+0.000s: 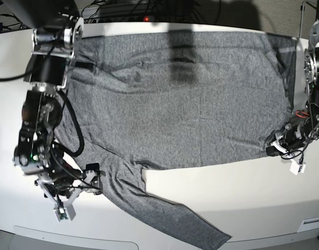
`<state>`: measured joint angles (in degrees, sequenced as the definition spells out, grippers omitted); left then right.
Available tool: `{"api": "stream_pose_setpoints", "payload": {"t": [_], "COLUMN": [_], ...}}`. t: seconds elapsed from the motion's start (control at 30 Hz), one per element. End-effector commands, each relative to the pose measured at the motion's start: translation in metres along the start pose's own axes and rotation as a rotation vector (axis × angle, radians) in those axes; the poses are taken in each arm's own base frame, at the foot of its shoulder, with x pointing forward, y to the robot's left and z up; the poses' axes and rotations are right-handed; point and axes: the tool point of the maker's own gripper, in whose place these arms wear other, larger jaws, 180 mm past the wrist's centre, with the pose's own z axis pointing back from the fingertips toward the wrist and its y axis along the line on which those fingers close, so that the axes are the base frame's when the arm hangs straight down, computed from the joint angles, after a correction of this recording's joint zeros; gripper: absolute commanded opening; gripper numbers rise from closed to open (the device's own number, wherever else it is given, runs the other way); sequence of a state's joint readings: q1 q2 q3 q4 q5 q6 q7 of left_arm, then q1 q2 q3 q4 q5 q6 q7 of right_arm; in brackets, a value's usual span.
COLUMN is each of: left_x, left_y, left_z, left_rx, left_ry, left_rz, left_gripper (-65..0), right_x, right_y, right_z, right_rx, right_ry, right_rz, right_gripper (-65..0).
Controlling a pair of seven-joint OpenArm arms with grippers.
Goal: Fold the T-shirt properly
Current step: 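Hold the hem corners with both grippers and tighten the grip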
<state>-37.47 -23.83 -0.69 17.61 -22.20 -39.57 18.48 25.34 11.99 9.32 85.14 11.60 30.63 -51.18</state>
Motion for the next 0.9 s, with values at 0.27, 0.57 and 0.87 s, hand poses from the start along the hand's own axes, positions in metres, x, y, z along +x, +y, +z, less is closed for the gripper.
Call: {"api": "stream_pose_setpoints", "payload": {"t": [0.27,0.57,0.87], "left_x": [0.030,0.028,0.027], "left_y": [0.001,0.001,0.001], "left_z": [0.006,0.005,0.005], "left_rx": [-0.003,-0.004,-0.004], "left_ry": [-0.067,-0.059,-0.052], "left_rz": [-0.014,-0.014,-0.014], "left_gripper": [-65.0,-65.0,-65.0], "right_x": [0.018,-0.039,-0.088], "right_y": [-0.064,-0.070,-0.073], "right_z": [-0.051,-0.087,-0.093], "right_rx": [-0.024,-0.031,-0.098], "right_ry": [0.098,0.226,0.232], "right_rz": [-0.135,-0.184,-0.189], "right_gripper": [-18.0,-18.0,-18.0]}}
